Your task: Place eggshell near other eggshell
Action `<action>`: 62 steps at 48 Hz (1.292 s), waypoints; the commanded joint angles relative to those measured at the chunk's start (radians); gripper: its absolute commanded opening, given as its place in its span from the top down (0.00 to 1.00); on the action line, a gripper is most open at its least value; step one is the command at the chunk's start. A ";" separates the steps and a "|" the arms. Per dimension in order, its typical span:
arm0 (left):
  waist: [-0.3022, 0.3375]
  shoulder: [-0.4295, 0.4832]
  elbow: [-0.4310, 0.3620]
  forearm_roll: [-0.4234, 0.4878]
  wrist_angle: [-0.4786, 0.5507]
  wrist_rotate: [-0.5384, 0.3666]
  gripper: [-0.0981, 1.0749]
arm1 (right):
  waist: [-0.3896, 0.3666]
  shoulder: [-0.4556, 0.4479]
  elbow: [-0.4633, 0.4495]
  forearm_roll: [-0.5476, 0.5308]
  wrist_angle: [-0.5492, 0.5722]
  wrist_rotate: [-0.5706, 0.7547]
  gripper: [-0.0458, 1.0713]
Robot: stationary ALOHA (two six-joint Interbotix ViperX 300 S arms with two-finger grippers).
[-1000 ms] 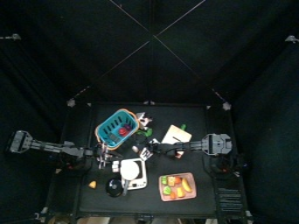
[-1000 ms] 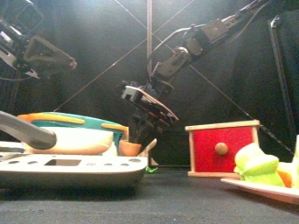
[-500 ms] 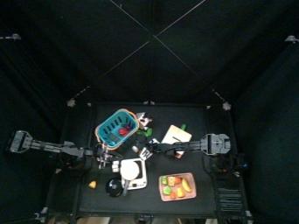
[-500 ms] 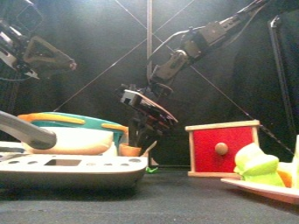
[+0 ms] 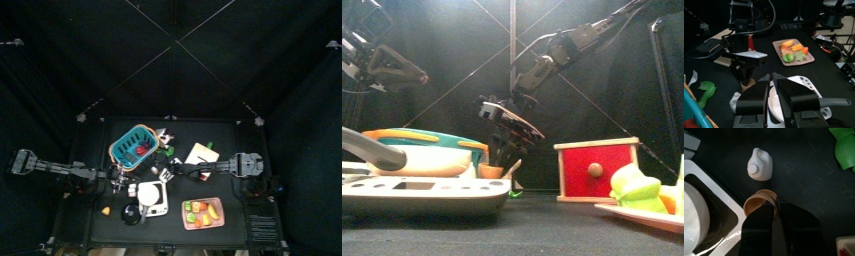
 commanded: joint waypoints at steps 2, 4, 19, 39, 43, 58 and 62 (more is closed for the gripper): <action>-0.002 0.000 -0.018 0.000 -0.005 -0.002 0.42 | 0.000 -0.021 -0.032 -0.008 0.009 -0.002 0.49; 0.000 0.000 -0.020 0.000 -0.003 -0.002 0.42 | 0.000 -0.020 -0.037 -0.011 0.017 -0.002 0.48; -0.002 0.000 -0.018 0.000 -0.003 -0.002 0.42 | 0.000 -0.012 -0.049 -0.021 0.035 -0.002 0.37; 0.000 0.002 -0.020 0.000 0.015 -0.002 0.42 | 0.000 -0.014 -0.051 -0.021 0.037 -0.002 0.37; 0.000 0.000 -0.021 0.000 0.020 -0.002 0.42 | 0.002 -0.018 -0.051 -0.021 0.038 0.000 0.37; 0.000 0.000 -0.021 0.000 0.020 -0.003 0.42 | 0.006 -0.063 -0.061 -0.043 0.101 -0.002 0.37; -0.002 0.000 -0.020 0.000 0.020 -0.002 0.42 | 0.009 -0.075 -0.066 -0.048 0.117 -0.002 0.37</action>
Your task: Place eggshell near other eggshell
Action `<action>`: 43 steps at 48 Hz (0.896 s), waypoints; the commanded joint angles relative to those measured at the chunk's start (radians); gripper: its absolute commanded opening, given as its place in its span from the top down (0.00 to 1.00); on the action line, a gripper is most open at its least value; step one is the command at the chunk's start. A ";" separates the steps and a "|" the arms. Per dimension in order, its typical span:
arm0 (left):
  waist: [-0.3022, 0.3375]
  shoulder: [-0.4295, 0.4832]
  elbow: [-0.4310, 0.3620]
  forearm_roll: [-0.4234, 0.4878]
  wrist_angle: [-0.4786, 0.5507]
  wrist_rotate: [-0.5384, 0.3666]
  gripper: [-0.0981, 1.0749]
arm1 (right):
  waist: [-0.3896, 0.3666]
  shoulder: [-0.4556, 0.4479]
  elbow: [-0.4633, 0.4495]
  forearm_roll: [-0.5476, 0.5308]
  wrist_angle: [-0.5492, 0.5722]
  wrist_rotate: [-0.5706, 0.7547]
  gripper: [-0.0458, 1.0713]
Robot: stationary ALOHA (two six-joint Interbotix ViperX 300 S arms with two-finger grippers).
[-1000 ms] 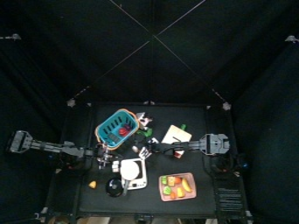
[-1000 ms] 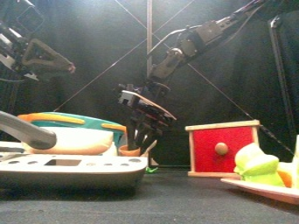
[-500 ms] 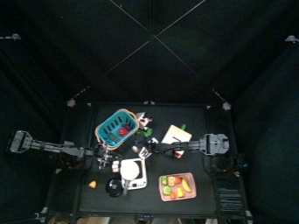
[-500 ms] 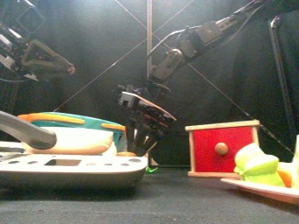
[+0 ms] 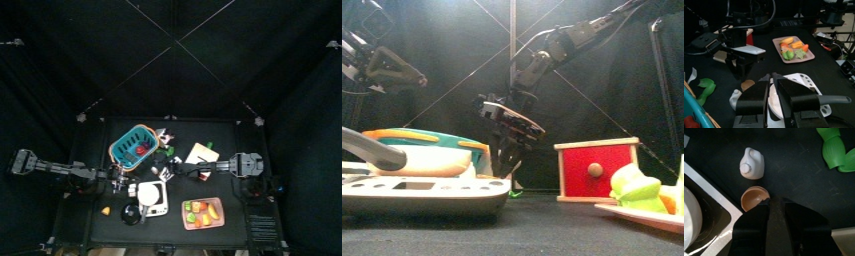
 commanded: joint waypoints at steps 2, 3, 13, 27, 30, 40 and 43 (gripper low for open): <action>-0.002 0.003 -0.023 0.000 -0.003 0.000 0.42 | 0.003 -0.074 -0.032 -0.006 0.021 0.002 0.37; -0.002 0.003 -0.021 0.000 -0.003 0.000 0.42 | 0.003 -0.077 -0.034 -0.005 0.026 0.003 0.37; 0.000 0.002 -0.021 0.000 -0.003 0.000 0.42 | 0.005 -0.100 -0.034 -0.005 0.032 0.002 0.37; 0.000 0.003 -0.020 0.000 -0.003 0.000 0.42 | 0.005 -0.100 -0.028 -0.003 0.031 0.005 0.37; -0.002 0.003 -0.020 0.000 -0.003 -0.002 0.42 | 0.005 -0.100 -0.029 -0.002 0.031 0.005 0.37; -0.002 0.002 -0.018 0.000 -0.003 0.000 0.42 | 0.005 -0.100 -0.034 0.000 0.031 0.003 0.37; -0.002 0.002 -0.020 0.000 -0.003 0.000 0.42 | 0.005 -0.100 -0.032 0.000 0.032 0.005 0.37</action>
